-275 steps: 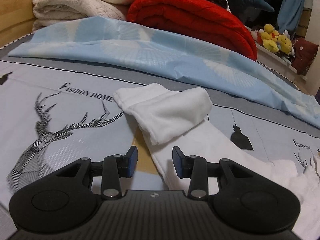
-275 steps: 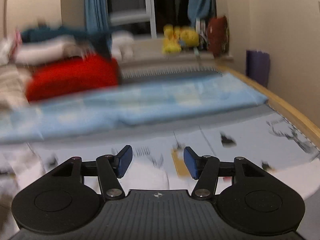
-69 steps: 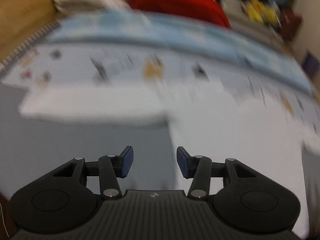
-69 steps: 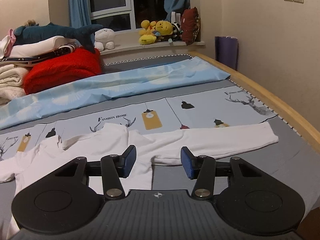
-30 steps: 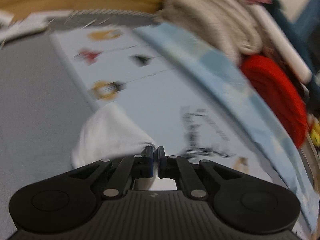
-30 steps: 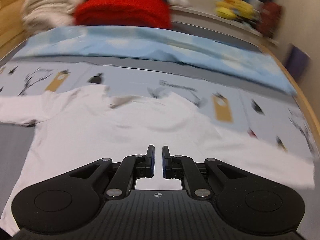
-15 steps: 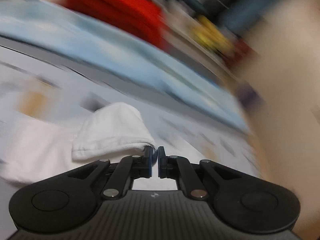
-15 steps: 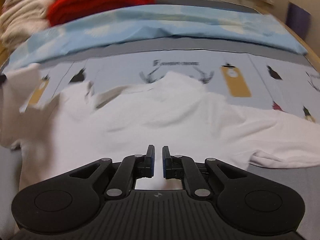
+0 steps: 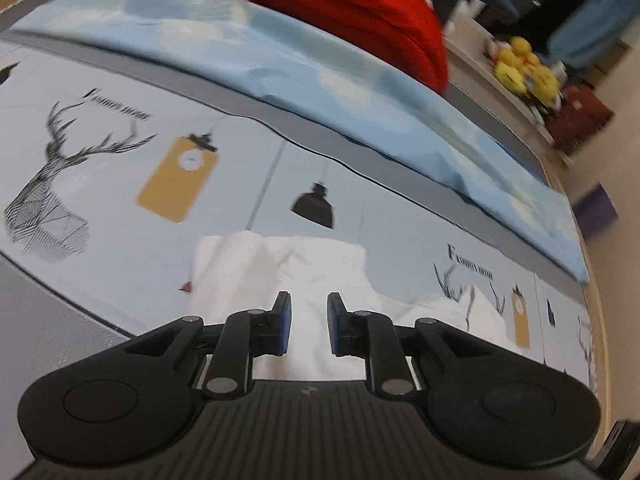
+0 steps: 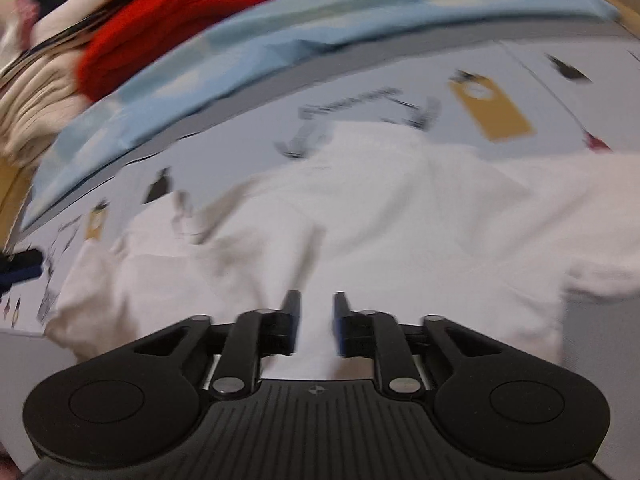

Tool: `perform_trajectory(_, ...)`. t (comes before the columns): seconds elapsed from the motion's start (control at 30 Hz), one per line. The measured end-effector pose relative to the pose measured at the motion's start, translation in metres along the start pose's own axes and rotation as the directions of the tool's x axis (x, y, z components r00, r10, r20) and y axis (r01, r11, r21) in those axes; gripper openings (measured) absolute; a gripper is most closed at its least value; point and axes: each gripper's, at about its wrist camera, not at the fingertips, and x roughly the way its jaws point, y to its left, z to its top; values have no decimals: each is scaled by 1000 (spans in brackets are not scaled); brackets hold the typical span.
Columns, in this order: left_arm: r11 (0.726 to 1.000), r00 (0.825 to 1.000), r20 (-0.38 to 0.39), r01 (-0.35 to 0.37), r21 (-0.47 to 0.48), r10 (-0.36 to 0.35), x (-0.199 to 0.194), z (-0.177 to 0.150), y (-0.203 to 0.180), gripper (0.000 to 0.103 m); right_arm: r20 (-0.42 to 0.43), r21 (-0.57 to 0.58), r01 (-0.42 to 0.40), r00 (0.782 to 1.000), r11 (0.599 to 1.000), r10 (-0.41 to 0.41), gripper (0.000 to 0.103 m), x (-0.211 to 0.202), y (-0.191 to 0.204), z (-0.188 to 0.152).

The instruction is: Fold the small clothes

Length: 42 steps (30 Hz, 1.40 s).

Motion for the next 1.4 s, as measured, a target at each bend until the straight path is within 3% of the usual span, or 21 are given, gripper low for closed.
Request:
perform_trajectory(0.13, 999, 1000, 7, -3, -47, 4, -5, 7, 16, 19, 36, -174, -29, 999, 984, 35, 38, 12, 43, -4)
perform_trajectory(0.23, 996, 1000, 15, -2, -86, 3, -11, 12, 30, 19, 31, -279, 10, 1000, 960, -1, 39, 27, 69, -10)
perform_trajectory(0.27, 995, 1000, 18, -3, -98, 5, -13, 16, 34, 19, 12, -299, 32, 999, 954, -30, 37, 34, 74, -12)
perform_trajectory(0.33, 994, 1000, 23, -1, -112, 4, -16, 19, 39, 19, -34, -334, 95, 993, 938, -113, 7, 51, 76, -18)
perform_trajectory(0.4, 993, 1000, 22, 0, -120, 2, -18, 23, 44, 19, -38, -336, 138, 986, 932, -160, 4, 59, 72, -21)
perform_trajectory(0.43, 993, 1000, 21, 2, -122, 0, -18, 24, 45, 19, -19, -305, 146, 987, 941, -159, 3, 55, 68, -18)
perform_trajectory(0.53, 993, 1000, 20, 10, -121, -7, -19, 27, 50, 19, 148, -88, 132, 982, 987, -118, 3, 12, 48, 3)
perform_trajectory(0.6, 992, 1000, 23, 15, -121, -13, -21, 29, 52, 20, 311, 30, 143, 939, 989, -145, 3, -29, 34, 13)
perform_trajectory(0.67, 993, 1000, 24, 7, -115, -5, -21, 30, 55, 20, 366, 118, 192, 904, 974, -222, 3, -48, 16, 13)
perform_trajectory(0.7, 994, 1000, 19, 2, -109, 0, -20, 29, 56, 20, 335, 172, 214, 905, 961, -262, 4, -48, 3, 12)
perform_trajectory(0.73, 994, 1000, 12, -3, -105, 5, -19, 28, 56, 20, 272, 219, 224, 920, 950, -280, 6, -43, -11, 11)
perform_trajectory(0.8, 996, 1000, -7, -13, -92, 12, -15, 25, 56, 20, 92, 312, 216, 962, 925, -256, 8, -22, -46, 4)
perform_trajectory(0.87, 997, 1000, -19, -20, -80, 18, -11, 21, 53, 20, 3, 396, 211, 973, 894, -231, 8, -11, -69, -4)
perform_trajectory(0.97, 998, 999, -32, -15, -57, 14, -6, 16, 45, 21, 35, 421, 187, 974, 887, -222, 15, -14, -83, -2)
perform_trajectory(1.03, 999, 999, -39, -14, -43, 13, -2, 13, 39, 23, 61, 437, 183, 971, 881, -232, 27, -17, -92, 2)
perform_trajectory(1.13, 1000, 998, -54, -11, -23, 9, 4, 8, 30, 23, 28, 525, 185, 972, 831, -234, 28, -14, -113, 3)
perform_trajectory(1.17, 1000, 998, -58, -9, -14, 8, 6, 7, 27, 23, 15, 558, 177, 975, 811, -223, 27, -12, -120, 2)
perform_trajectory(1.23, 1000, 998, -67, -9, 1, 9, 10, 4, 23, 23, 8, 592, 146, 982, 792, -187, 2, -12, -128, -2)
perform_trajectory(1.4, 1000, 996, -86, -9, 11, 10, 17, -2, 17, 23, 20, 578, 207, 964, 790, -266, 5, -23, -124, 1)
